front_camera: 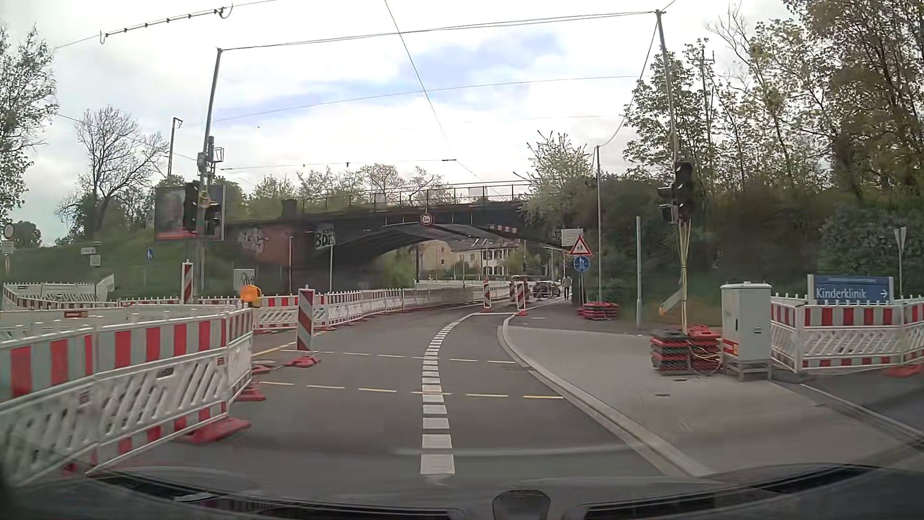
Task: Follow the waypoints while adhering to traffic rules and regulations
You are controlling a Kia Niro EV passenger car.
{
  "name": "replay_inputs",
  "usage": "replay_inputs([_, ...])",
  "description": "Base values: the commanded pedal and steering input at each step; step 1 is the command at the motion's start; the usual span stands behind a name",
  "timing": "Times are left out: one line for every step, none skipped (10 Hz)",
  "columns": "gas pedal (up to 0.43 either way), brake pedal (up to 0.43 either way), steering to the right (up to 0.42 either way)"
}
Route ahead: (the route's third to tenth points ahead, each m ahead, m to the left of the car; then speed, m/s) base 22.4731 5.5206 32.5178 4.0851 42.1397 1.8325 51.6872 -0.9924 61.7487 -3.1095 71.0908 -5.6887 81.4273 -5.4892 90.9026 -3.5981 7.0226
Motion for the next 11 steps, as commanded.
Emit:
replay_inputs([0.028,0.000,-0.038])
replay_inputs([0.028,0.000,-0.038])
replay_inputs([0.028,0.000,-0.038])
replay_inputs([0.028,0.000,-0.038])
replay_inputs([0.028,0.000,-0.038])
replay_inputs([0.028,0.000,-0.038])
replay_inputs([0.028,0.000,-0.037])
replay_inputs([0.028,0.000,-0.037])
replay_inputs([0.028,0.000,-0.037])
replay_inputs([0.028,0.000,-0.037])
replay_inputs([0.028,0.000,-0.036])
